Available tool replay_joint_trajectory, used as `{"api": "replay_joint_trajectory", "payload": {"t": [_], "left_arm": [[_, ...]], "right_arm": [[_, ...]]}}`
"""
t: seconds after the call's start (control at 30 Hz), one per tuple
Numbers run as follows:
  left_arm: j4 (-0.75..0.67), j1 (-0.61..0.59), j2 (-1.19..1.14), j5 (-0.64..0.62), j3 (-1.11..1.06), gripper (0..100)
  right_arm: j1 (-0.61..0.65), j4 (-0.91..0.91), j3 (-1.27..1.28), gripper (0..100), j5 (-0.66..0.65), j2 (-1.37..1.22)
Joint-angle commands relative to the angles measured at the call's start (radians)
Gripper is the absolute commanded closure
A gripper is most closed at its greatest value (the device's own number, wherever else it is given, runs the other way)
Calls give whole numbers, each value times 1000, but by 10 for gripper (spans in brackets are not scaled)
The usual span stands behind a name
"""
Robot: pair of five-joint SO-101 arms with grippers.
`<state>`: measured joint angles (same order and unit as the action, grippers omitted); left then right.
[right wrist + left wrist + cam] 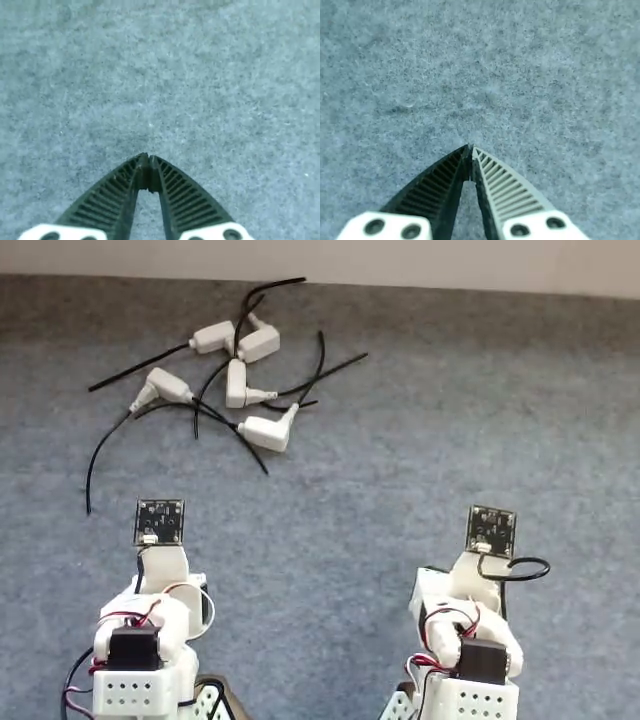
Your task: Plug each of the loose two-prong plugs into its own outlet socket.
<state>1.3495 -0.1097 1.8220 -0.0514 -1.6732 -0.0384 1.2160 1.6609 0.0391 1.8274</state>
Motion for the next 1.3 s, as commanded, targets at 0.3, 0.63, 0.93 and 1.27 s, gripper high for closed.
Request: {"api": "replay_joint_trajectory", "payload": {"t": [0.3,0.63,0.93,1.27], "left_arm": [[-15,12,-1,0,-22,993],[-15,12,-1,0,-22,993],[-15,12,-1,0,-22,993],[-15,12,-1,0,-22,993]], "right_arm": [[-8,-116,-383,993,-11,8],[-8,-143,-384,993,-11,5],[-10,-122,162,992,-11,4],[-8,30,130,992,-11,4]]}}
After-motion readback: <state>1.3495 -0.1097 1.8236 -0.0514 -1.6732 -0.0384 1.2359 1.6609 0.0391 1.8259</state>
